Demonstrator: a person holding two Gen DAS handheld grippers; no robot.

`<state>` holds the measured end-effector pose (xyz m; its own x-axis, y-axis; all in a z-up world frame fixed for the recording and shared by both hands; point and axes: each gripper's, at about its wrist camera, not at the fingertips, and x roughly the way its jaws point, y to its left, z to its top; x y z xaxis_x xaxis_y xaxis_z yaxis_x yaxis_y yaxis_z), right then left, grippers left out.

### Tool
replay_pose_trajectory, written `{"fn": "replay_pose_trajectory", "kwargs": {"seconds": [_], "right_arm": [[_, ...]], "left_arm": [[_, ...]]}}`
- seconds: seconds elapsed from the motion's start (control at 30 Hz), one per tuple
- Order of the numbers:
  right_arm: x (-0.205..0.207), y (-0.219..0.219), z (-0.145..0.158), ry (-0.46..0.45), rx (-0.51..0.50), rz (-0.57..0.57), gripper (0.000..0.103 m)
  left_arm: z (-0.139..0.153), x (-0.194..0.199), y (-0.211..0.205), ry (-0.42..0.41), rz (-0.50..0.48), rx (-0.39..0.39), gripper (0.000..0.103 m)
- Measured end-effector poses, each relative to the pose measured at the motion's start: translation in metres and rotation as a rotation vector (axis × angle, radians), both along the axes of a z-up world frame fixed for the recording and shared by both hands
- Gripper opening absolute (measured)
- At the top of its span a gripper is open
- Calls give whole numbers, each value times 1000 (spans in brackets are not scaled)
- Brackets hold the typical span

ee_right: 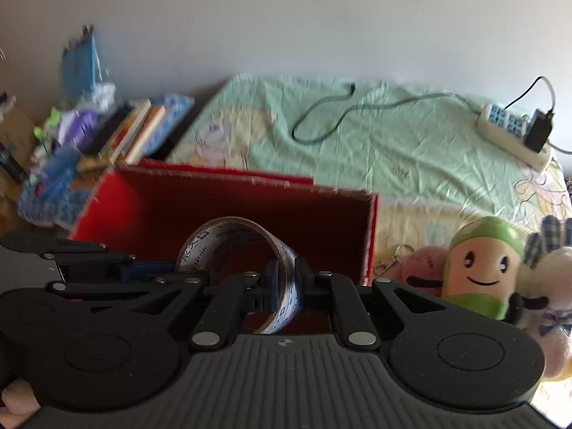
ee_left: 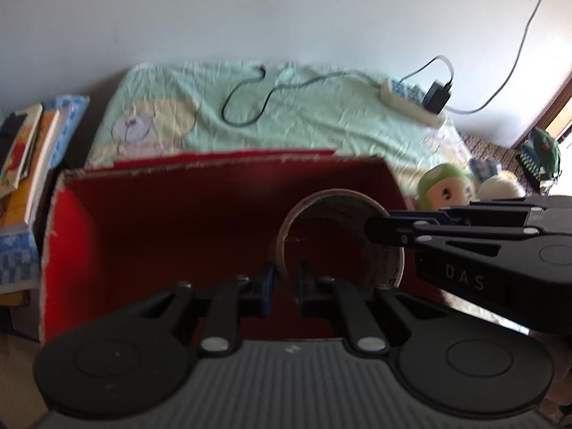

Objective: Organize objects
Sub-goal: 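Carry the tape roll with the right gripper over the red box, then lower the tape roll into the box and open the right gripper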

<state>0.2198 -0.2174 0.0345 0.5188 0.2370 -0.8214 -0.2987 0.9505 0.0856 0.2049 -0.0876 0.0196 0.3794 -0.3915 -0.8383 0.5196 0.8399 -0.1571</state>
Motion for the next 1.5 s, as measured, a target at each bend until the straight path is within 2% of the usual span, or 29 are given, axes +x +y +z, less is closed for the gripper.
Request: {"fn": "replay_pose_trajectory", "kwargs": {"seconds": [0.17, 0.33, 0.43, 0.57, 0.67, 0.83, 0.93, 1.03, 1.07, 1.1, 1.13, 1.27, 1.3, 1.4, 1.5], "right_arm": [[17, 18, -20, 67, -96, 33, 9], [29, 22, -32, 117, -121, 20, 8], [32, 25, -39, 126, -146, 16, 8], [36, 29, -44, 114, -176, 12, 8], [40, 32, -49, 96, -202, 9, 6], [48, 30, -52, 100, -203, -19, 3], [48, 26, -45, 89, -162, -48, 7], [49, 19, -32, 91, -73, -79, 23], [49, 17, -27, 106, -25, -79, 26], [50, 16, -25, 133, 33, -69, 26], [51, 16, -23, 169, 97, -63, 26], [54, 22, -30, 317, 283, -42, 25], [53, 26, -32, 344, 290, -42, 25], [52, 35, -42, 376, 245, -56, 25], [54, 37, -53, 407, 273, -62, 25]], "left_arm": [[-28, 21, -5, 84, -26, 49, 6], [-40, 36, -6, 155, -31, 56, 11], [-44, 38, -6, 173, -46, 54, 18], [-40, 38, -2, 142, -79, 44, 20], [-33, 36, 6, 97, -96, 40, 32], [-31, 40, 24, 57, -97, 54, 33], [-32, 40, 32, -1, -85, 117, 33], [-34, 42, 36, -38, -71, 160, 33], [-35, 44, 36, -43, -65, 170, 33], [-36, 45, 37, -50, -57, 182, 35], [-37, 45, 37, -65, -89, 203, 36], [-40, 47, 40, -74, -37, 233, 42], [-40, 47, 41, -75, -24, 233, 45], [-41, 49, 43, -67, 9, 244, 46], [-44, 49, 40, -68, 7, 276, 46]]}}
